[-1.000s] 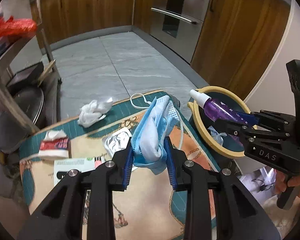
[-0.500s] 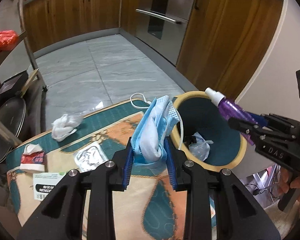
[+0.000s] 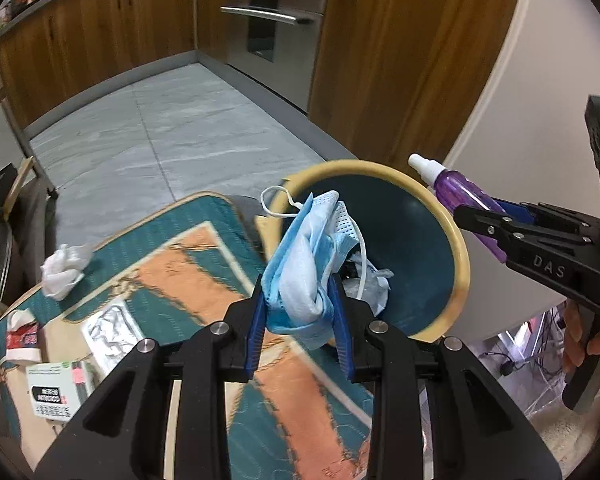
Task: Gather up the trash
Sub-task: 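Carry the mask and bottle over the bin and open both grippers, then move both tools back over the cushion toward the foil pack and tissue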
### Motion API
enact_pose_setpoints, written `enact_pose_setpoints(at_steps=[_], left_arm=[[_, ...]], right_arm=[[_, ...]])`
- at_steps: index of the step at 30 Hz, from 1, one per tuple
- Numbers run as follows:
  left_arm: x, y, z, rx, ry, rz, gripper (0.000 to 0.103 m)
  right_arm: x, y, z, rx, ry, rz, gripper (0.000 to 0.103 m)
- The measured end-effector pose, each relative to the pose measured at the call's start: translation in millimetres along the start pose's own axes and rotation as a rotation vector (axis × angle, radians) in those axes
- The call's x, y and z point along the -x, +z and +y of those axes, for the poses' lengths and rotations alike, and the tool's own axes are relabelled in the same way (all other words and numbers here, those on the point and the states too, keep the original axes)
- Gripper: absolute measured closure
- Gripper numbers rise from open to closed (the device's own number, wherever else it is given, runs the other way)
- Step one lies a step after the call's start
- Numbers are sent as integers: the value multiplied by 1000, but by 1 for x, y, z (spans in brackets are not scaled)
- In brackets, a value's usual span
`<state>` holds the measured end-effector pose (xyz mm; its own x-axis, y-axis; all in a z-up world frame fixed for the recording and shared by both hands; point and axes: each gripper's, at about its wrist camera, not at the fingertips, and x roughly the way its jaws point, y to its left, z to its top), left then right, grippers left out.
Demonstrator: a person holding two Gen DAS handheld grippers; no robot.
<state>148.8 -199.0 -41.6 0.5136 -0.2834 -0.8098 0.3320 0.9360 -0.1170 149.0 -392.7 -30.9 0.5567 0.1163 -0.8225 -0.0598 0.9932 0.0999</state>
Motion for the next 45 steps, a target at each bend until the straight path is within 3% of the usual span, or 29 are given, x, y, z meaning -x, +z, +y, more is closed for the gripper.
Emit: enact_pose_setpoints(at_steps=[7, 17, 23, 27, 35, 38, 41, 42, 45], left_arm=[[-25, -2, -17, -30, -21, 36, 73], [-47, -9, -33, -75, -30, 71, 73], [-45, -5, -26, -52, -23, 52, 64], [-39, -5, -24, -52, -16, 37, 55], [-22, -6, -10, -45, 5, 15, 54], [-14, -8, 0, -27, 17, 8, 52], [-3, -11, 14, -9, 46, -8, 42], [2, -13, 19, -4, 62, -15, 37], [15, -17, 33, 7, 101, -35, 29]], right_arm=[[-15, -7, -15, -52, 8, 54, 69], [-36, -13, -10, 0, -28, 111, 69], [-36, -12, -8, 3, -32, 115, 69], [-31, -9, -7, 5, -38, 100, 63], [-17, 3, 10, 2, -31, 66, 57], [-10, 8, 19, 5, -42, 54, 50], [-1, 13, 32, 4, -33, 27, 36], [1, 14, 37, 6, -32, 15, 27], [7, 17, 48, 6, -21, -4, 20]])
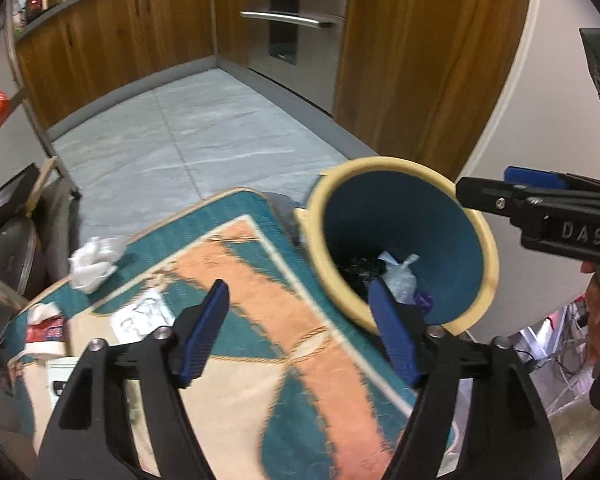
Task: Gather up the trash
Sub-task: 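Move both tools back over the cushion toward the foil pack and tissue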
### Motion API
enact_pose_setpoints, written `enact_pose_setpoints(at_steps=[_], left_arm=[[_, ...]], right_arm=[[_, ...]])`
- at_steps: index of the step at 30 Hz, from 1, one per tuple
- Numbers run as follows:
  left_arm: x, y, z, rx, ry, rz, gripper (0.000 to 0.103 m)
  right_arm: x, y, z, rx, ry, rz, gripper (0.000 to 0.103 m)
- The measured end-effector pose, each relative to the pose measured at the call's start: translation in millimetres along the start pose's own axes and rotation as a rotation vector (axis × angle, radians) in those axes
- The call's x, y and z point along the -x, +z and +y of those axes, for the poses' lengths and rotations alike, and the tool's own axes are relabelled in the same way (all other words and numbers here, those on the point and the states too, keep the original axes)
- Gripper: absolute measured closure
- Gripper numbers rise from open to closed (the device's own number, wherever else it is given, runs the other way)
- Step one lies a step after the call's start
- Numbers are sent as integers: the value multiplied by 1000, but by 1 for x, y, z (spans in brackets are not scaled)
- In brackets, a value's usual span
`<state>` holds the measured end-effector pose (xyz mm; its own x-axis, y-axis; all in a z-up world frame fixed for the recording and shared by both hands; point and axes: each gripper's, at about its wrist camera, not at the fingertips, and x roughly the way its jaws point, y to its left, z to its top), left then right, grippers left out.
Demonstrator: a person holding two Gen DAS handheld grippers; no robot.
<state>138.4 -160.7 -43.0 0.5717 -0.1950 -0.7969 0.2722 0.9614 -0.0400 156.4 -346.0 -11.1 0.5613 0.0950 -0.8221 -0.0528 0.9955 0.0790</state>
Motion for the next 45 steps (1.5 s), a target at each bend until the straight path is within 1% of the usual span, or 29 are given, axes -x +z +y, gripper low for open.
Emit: enact_pose_setpoints(at_steps=[1, 5, 6, 7, 8, 9, 11, 12, 15, 18, 21, 22, 26, 29, 32, 37, 40, 42, 45], left_arm=[[2, -1, 4, 4, 9, -3, 27], [18, -7, 28, 40, 43, -15, 21], [20, -9, 32, 45, 50, -17, 17], [24, -11, 38, 53, 62, -21, 14], [28, -13, 44, 62, 78, -24, 12], [31, -16, 49, 70, 94, -26, 6], [38, -21, 61, 97, 141, -33, 6], [40, -25, 70, 111, 161, -29, 6], [45, -35, 96, 165, 192, -9, 6], [48, -46, 121, 192, 209, 2, 6], [45, -57, 144, 179, 256, 27, 6], [44, -60, 153, 187, 265, 37, 6], [42, -70, 188, 276, 274, 54, 6], [41, -75, 205, 285, 301, 59, 6], [41, -77, 223, 297, 320, 57, 6], [37, -77, 243, 352, 300, 61, 6], [33, -76, 247, 356, 292, 68, 6], [31, -74, 249, 351, 284, 66, 6], [29, -71, 250, 337, 281, 60, 6]], right_arm=[[1, 1, 5, 1, 3, -2, 17], [2, 2, 21, 9, 5, -14, 16], [2, 3, 27, 9, 8, -16, 15], [1, 2, 29, 8, 9, -14, 10], [0, 2, 34, 2, 14, -11, 9], [-1, 3, 37, -11, 25, -5, 9], [-3, 5, 43, -53, 64, 16, 9], [-4, 6, 47, -89, 99, 22, 9], [-7, 10, 63, -156, 154, 22, 8], [-20, 13, 88, -169, 166, 30, 8], [-43, 19, 118, -170, 199, 88, 8], [-49, 21, 127, -166, 197, 96, 8], [-73, 24, 163, -129, 189, 137, 8], [-92, 15, 194, -25, 163, 175, 8], [-109, 1, 214, 60, 153, 214, 8], [-136, -25, 243, 168, 162, 304, 8], [-141, -32, 258, 245, 144, 307, 8], [-145, -31, 263, 255, 144, 314, 9], [-152, -28, 265, 222, 161, 332, 9]])
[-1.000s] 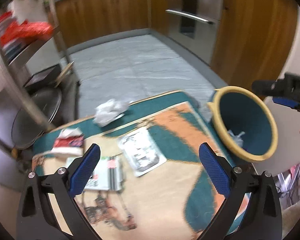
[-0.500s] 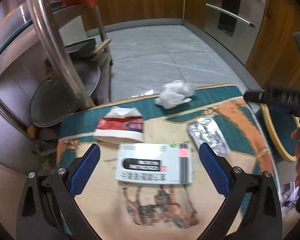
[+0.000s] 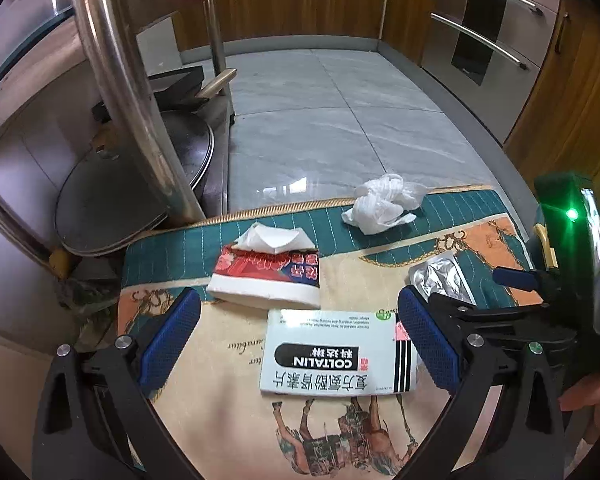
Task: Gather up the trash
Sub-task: 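Move both tools back over the cushion toward the foil pack and tissue, then grasp the foil blister pack with right gripper while left gripper grasps the white tissue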
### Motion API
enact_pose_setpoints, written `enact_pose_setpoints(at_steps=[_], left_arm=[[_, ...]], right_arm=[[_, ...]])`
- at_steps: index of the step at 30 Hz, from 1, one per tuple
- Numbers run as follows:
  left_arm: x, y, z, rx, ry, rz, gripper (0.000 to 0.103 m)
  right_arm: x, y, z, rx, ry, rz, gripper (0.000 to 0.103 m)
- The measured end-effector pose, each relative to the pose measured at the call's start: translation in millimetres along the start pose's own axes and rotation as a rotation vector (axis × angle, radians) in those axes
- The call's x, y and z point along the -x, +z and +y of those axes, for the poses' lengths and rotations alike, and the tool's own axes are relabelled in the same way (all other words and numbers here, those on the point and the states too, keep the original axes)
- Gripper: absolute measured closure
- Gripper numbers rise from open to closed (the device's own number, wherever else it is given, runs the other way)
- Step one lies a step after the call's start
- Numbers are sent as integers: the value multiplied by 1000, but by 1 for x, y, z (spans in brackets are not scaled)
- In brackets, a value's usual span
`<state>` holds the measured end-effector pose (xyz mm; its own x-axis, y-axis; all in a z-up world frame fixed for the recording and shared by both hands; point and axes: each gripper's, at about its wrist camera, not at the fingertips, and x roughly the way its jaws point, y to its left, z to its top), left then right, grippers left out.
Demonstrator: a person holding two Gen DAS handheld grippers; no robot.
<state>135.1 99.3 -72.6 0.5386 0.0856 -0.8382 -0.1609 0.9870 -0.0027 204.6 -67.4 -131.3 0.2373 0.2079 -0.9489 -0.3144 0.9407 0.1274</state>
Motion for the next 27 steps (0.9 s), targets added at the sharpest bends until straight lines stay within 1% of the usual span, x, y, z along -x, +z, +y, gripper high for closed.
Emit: enact_pose_setpoints(at_steps=[4, 8, 10, 11, 12, 13, 14, 17, 20, 27], left_arm=[[-4, 4, 4, 5, -15, 5, 6], [-10, 7, 9, 17, -19, 11, 6], [-12, 8, 12, 22, -22, 11, 6], [-13, 9, 13, 23, -22, 13, 6], [-15, 10, 15, 28, -24, 15, 6], [-18, 12, 16, 35, -28, 18, 6], [-21, 13, 18, 48, -38, 21, 6], [-29, 19, 17, 76, -63, 30, 6], [-36, 28, 10, 85, -102, 20, 6], [-67, 49, -23, -6, -119, -8, 6]], right_arm=[[-10, 4, 4, 10, -25, 14, 10], [-21, 6, 9, 33, -30, 39, 11], [-26, 5, 8, 38, -40, 56, 18], [-27, 4, 8, 42, -52, 53, 20], [-26, 5, 8, 44, -56, 47, 24], [-26, 4, 7, 42, -61, 44, 32], [-25, 5, 5, 37, -67, 38, 33], [-21, 5, -4, -18, -28, 42, 34], [-14, 4, -15, -52, -31, 27, 34], [-1, -1, -28, -69, -17, 7, 34]])
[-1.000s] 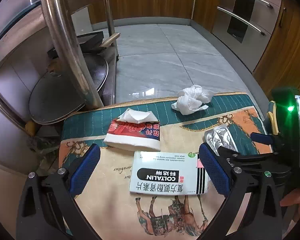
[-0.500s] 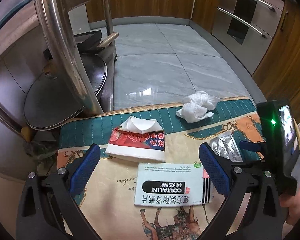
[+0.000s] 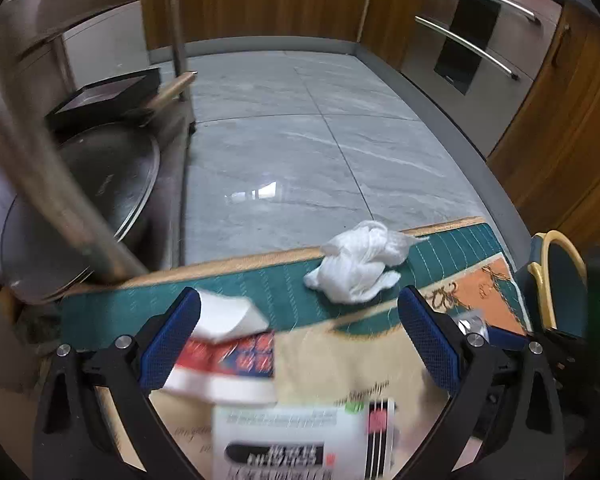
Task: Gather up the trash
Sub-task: 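Grasp the foil blister pack with right gripper while left gripper grasps the white tissue, then carry the foil pack and tissue over the bin and open both grippers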
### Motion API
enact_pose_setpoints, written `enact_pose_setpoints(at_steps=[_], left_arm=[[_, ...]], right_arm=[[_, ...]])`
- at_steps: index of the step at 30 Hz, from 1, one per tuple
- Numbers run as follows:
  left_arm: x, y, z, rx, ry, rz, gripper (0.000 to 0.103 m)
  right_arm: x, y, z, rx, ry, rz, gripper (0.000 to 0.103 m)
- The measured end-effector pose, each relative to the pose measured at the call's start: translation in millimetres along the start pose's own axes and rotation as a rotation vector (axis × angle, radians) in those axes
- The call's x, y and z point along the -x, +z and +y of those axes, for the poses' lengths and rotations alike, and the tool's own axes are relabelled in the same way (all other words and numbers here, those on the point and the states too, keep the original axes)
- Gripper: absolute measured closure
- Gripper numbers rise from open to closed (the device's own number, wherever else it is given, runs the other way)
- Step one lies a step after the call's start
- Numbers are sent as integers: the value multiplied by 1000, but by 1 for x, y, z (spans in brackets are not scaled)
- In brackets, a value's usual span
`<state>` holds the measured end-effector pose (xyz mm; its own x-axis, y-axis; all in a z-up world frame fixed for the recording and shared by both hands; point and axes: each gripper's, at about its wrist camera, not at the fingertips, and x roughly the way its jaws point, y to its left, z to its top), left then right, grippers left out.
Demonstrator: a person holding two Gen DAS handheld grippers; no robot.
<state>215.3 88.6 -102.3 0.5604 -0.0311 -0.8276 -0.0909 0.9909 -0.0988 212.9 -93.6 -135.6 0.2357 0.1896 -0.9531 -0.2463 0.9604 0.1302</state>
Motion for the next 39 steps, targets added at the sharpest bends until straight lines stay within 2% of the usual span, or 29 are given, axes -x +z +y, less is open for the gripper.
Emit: enact_pose_setpoints(at_steps=[6, 10, 12, 14, 15, 16, 17, 20, 27, 39], left_arm=[[-27, 7, -17, -35, -27, -3, 10], [-37, 9, -26, -76, -57, 15, 32], [-40, 7, -32, -102, -71, 25, 37], [-43, 4, -36, -125, -74, 37, 51], [-46, 1, -39, -146, -67, 56, 60], [-48, 0, -39, -157, -60, 67, 75], [-49, -3, -40, -169, -46, 74, 81], [-44, -7, -40, -176, -25, 64, 85], [-17, -12, -62, -228, -3, 14, 86], [96, -35, -99, -213, -9, -78, 86]], right_arm=[[13, -8, -12, 16, -8, -22, 34], [17, -10, -26, -5, -14, -21, 34], [19, -11, -27, -6, -10, -22, 34], [20, -12, -25, 6, -12, -26, 34], [20, -13, -24, 11, -10, -28, 34], [21, -13, -23, 14, -9, -29, 34], [21, -12, -21, 18, -7, -31, 34], [24, -15, -19, 34, -12, -38, 34], [42, -26, -29, 34, -15, -72, 34], [102, -52, -65, -3, 34, -181, 34]])
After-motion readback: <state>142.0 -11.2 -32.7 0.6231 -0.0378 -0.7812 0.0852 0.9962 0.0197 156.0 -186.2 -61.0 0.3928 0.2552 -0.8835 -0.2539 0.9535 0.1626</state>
